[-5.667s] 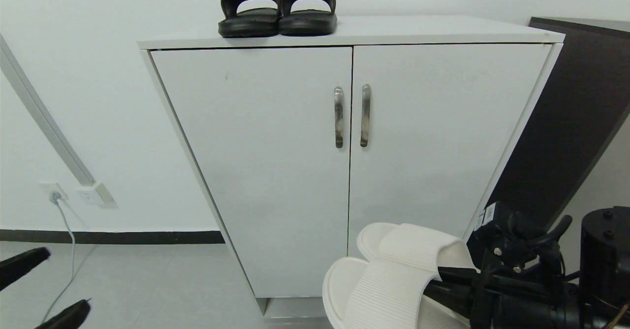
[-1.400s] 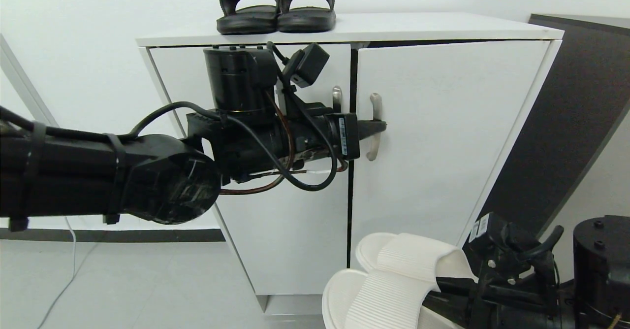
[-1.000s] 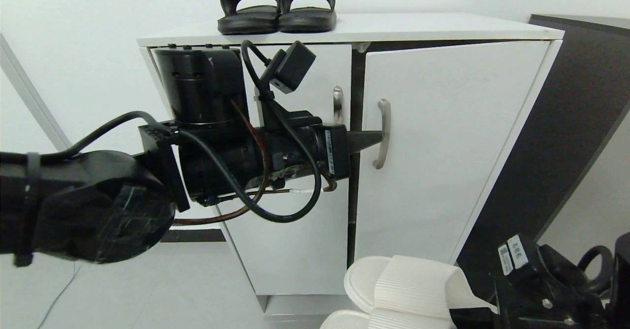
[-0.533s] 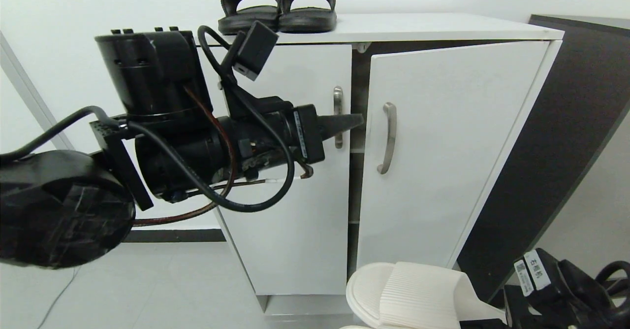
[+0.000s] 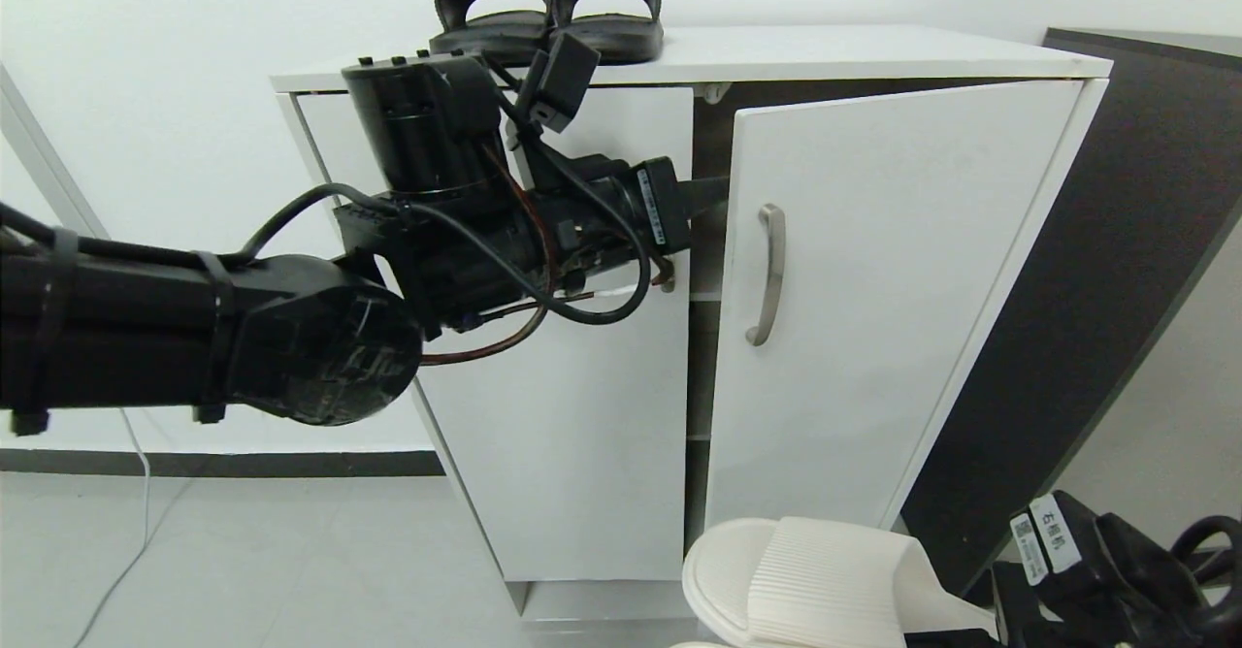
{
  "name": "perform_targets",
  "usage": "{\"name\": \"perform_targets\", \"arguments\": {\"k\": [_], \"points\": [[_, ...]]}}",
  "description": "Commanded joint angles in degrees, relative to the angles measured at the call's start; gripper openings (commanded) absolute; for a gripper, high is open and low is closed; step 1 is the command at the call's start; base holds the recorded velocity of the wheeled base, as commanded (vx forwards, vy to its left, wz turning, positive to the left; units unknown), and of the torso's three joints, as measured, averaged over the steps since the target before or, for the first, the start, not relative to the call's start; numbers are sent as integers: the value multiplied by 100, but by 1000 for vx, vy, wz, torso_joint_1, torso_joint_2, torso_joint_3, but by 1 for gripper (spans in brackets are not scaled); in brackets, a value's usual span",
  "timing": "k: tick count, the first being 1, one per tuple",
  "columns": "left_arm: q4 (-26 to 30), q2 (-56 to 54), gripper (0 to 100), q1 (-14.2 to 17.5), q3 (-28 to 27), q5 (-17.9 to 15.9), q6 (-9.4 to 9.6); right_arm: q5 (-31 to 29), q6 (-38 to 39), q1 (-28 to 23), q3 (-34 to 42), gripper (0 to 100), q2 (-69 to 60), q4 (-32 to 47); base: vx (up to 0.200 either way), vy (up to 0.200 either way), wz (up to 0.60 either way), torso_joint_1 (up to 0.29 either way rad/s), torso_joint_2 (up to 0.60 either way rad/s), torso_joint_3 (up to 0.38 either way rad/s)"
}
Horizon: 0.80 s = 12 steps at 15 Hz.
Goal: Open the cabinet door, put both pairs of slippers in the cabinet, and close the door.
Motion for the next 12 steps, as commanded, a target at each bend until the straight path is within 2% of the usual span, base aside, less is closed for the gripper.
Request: {"name": "perform_targets", "arguments": {"k": [1, 5, 8, 11, 12], "points": [[17, 279, 0, 1, -199, 1, 0, 2, -2, 1, 8, 0, 37, -3, 0, 0, 0, 0, 0, 0], [-53, 446, 0, 1, -251, 36, -9, 2, -20, 54, 34, 0, 99, 6, 0, 0, 0, 0, 0, 0], [-88, 349, 0, -70, -67, 62, -9, -7, -20, 168, 87, 0, 99, 6, -200, 0, 0, 2, 1, 2], [-510, -55, 0, -685, 645, 98, 0, 2, -20, 335, 87, 0, 63, 6, -200, 0, 0, 1, 6, 2], [-572, -81, 0, -790, 733, 106, 0, 2, -20, 397, 96, 0, 46, 6, -200, 0, 0, 7, 2, -2]]}}
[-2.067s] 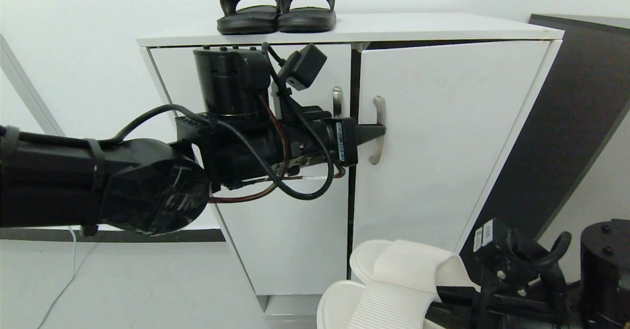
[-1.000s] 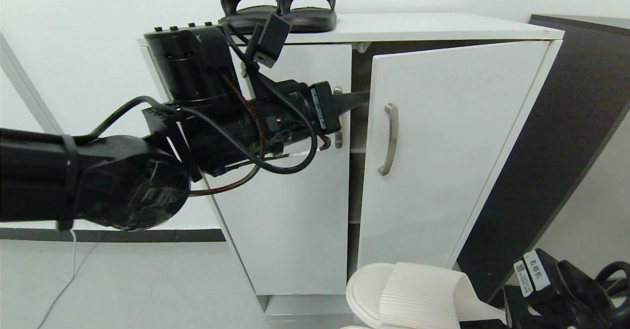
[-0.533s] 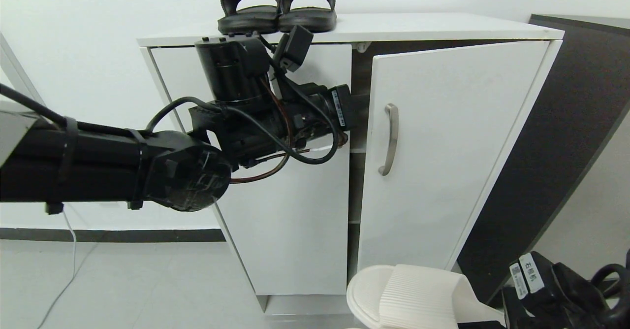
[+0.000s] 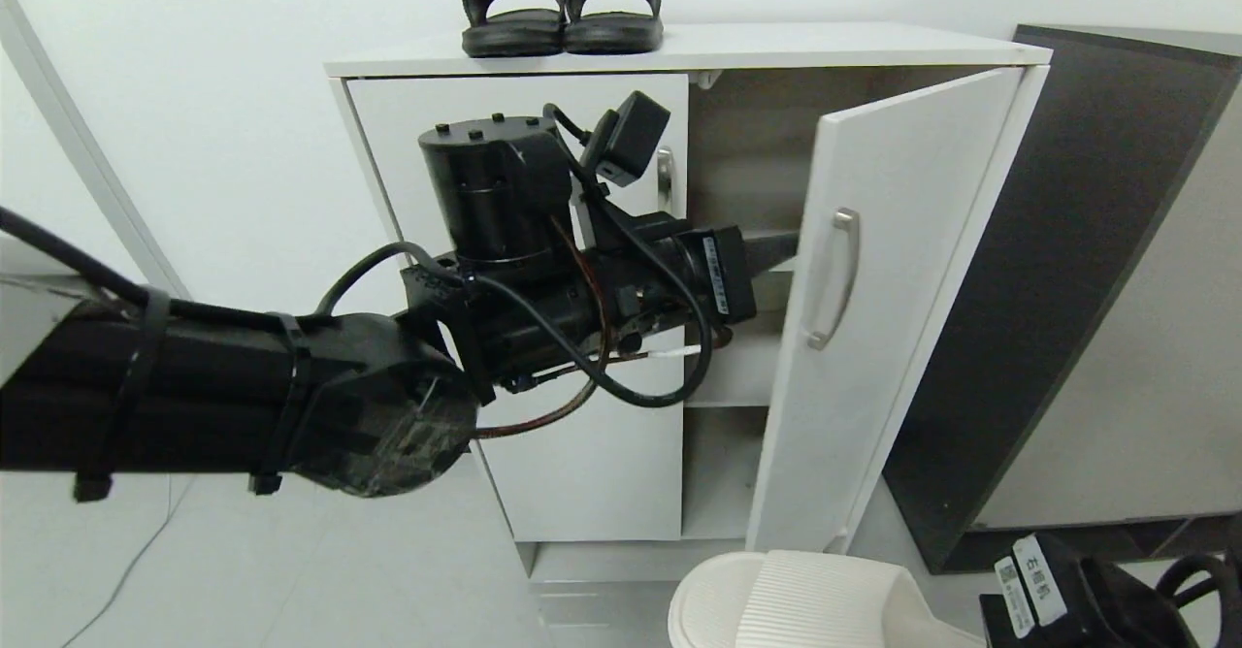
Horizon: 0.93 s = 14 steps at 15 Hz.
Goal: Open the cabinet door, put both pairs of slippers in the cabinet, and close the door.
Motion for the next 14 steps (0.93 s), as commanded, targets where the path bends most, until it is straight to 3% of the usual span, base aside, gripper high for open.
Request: {"name": "perform_targets", "arguments": {"k": [1, 3, 8, 11, 13, 14], "points": [[-29, -186, 0, -162, 166, 13, 0, 2, -1, 60, 7, 0, -21, -5, 0, 0, 0, 0, 0, 0], [-346, -142, 0, -294, 333, 13, -9, 2, -1, 201, 77, 0, -56, -13, 0, 0, 0, 0, 0, 0], [-354, -221, 0, -92, 395, 65, -9, -16, -1, 192, 77, 0, -21, -13, 0, 0, 0, 0, 0, 0], [-222, -1039, 0, 92, 887, 311, 114, -51, 16, -10, 24, 0, 49, -31, 0, 0, 0, 0, 0, 0], [1087, -2612, 0, 611, 1467, 742, 562, -280, 51, -397, -187, 0, 322, -22, 0, 0, 0, 0, 0, 0], [1984, -3614, 0, 734, 1845, 1173, 940, -534, 60, -538, -310, 0, 506, -31, 0, 0, 0, 0, 0, 0]]}}
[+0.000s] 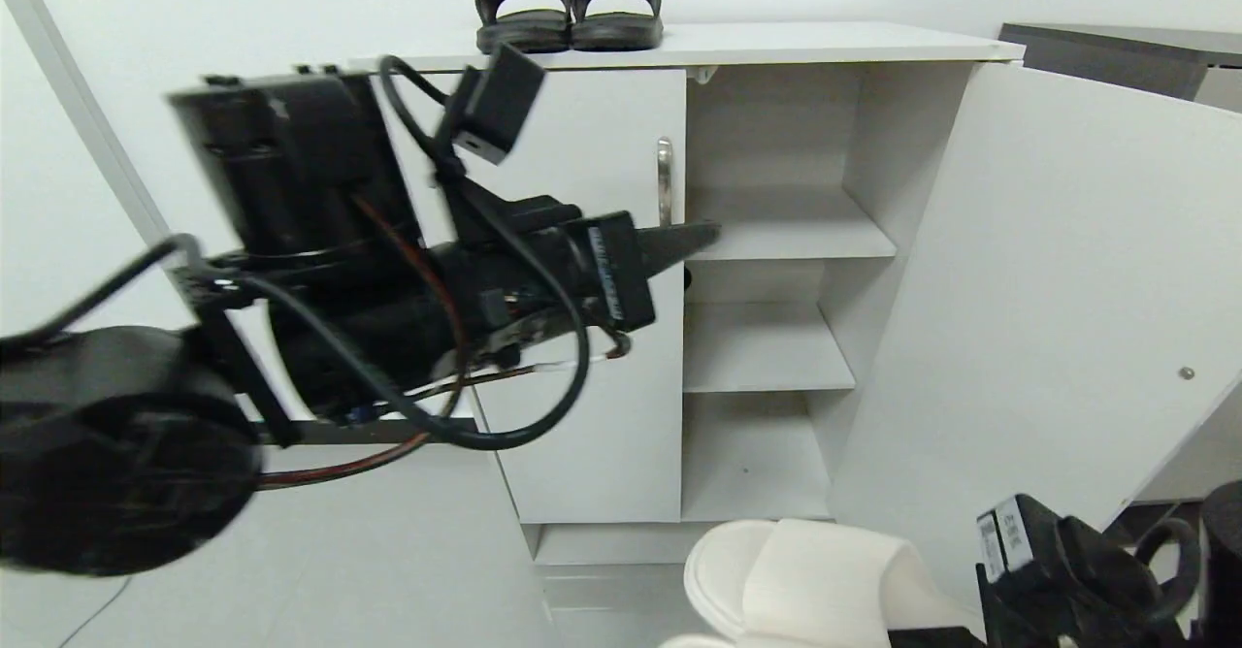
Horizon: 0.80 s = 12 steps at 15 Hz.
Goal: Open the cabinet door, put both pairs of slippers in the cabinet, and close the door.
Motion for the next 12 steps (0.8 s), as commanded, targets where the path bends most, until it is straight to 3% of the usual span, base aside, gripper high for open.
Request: {"name": "perform_targets", "arguments": {"k": [1, 2, 3, 4, 6, 7, 8, 12], "points": [[1928, -2631, 0, 482, 907, 836, 766, -377, 18, -245, -258, 0, 403, -7, 0, 0, 0, 0, 0, 0], [3361, -3835, 0, 588, 995, 1820, 1302, -1124, 220, -254, -548, 0, 623, -7, 0, 0, 0, 0, 0, 0], [3968, -4363, 0, 948, 1003, 2338, 1557, -1449, 492, -245, -697, 0, 719, -7, 0, 0, 0, 0, 0, 0], [4671, -5268, 0, 1678, 1047, 2760, 1900, -1994, 844, -245, -1005, 0, 921, -7, 0, 0, 0, 0, 0, 0], [5145, -6305, 0, 2504, 1399, 3279, 1847, -2697, 1081, -245, -1348, 0, 1220, 2, 0, 0, 0, 0, 0, 0], [5207, -6876, 0, 3057, 1821, 3630, 1847, -2996, 1134, -254, -1435, 0, 1370, -15, 0, 0, 0, 0, 0, 0], [5216, -7342, 0, 3523, 2163, 3683, 1847, -3128, 1134, -254, -1462, 0, 1414, -15, 0, 0, 0, 0, 0, 0], [5172, -8590, 0, 4200, 3587, 3701, 1821, -3146, 1125, -227, -1444, 0, 1387, -24, 0, 0, 0, 0, 0, 0]]}}
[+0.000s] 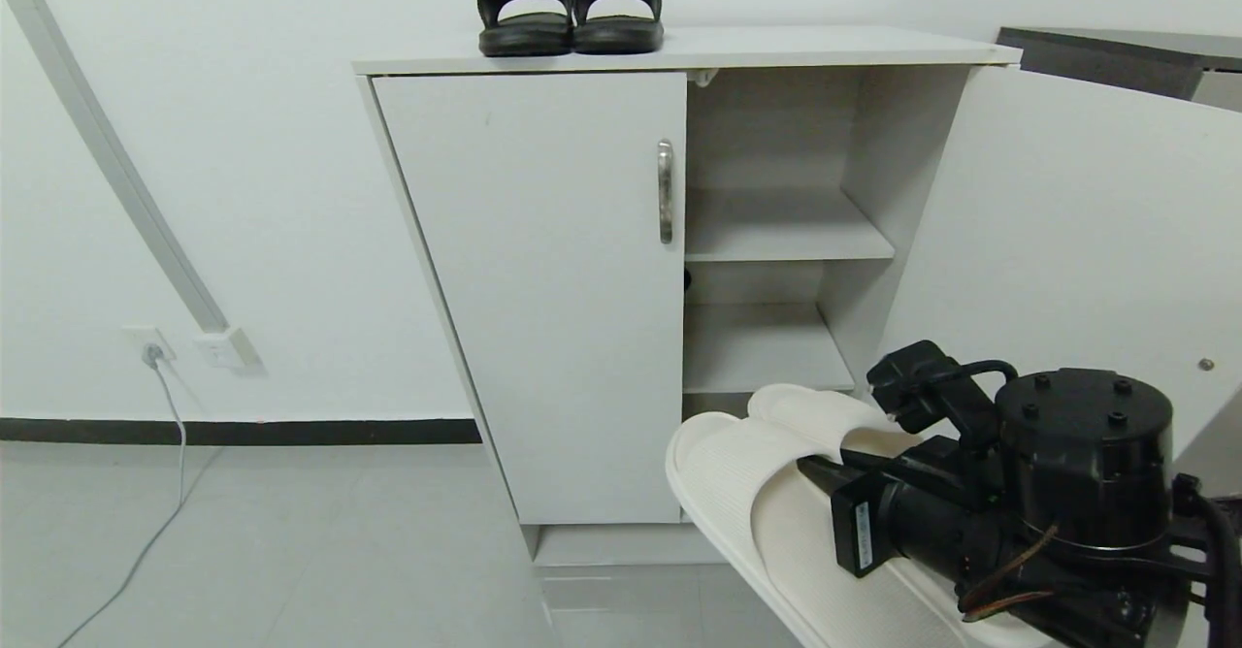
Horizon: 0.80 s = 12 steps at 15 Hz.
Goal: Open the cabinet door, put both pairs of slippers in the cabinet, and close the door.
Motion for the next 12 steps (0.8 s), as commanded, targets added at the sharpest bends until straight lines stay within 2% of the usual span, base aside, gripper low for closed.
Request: {"name": "perform_targets", "arguments": {"k": [1, 3, 4, 6, 8, 9, 10, 11, 12], "points": [[-50, -1163, 0, 476, 961, 131, -76, -2, -3, 18, 4, 0, 52, 4, 0, 0, 0, 0, 0, 0], [-137, -1304, 0, 274, 1383, -45, -67, -2, 6, 44, 31, 0, 52, -5, 0, 0, 0, 0, 0, 0], [-173, -1374, 0, 177, 1744, -317, -76, -2, -3, 71, 48, 0, 52, -5, 0, 0, 0, 0, 0, 0], [-471, -1524, 0, 212, 2377, -827, -58, -2, 6, 106, 48, 0, 70, -5, 0, 0, 0, 0, 0, 0], [-937, -1524, 0, 221, 2587, -1205, -58, -2, 6, 141, 57, 0, 52, -5, 0, 0, 0, 0, 0, 0], [-1218, -1524, 0, 221, 2746, -1425, -5, -2, -3, 159, 57, 0, 52, -5, 0, 0, 0, 0, 0, 0], [-1271, -1515, 0, 221, 2860, -1741, 197, -2, 6, 194, 57, 0, 52, -5, 0, 0, 0, 0, 0, 0], [-1271, -1515, 0, 221, 2860, -2013, 267, -2, 6, 194, 66, 0, 61, -5, 0, 0, 0, 0, 0, 0], [-1271, -1515, 0, 221, 2860, -2040, 293, -2, 6, 203, 57, 0, 70, -5, 0, 0, 0, 0, 0, 0]]}}
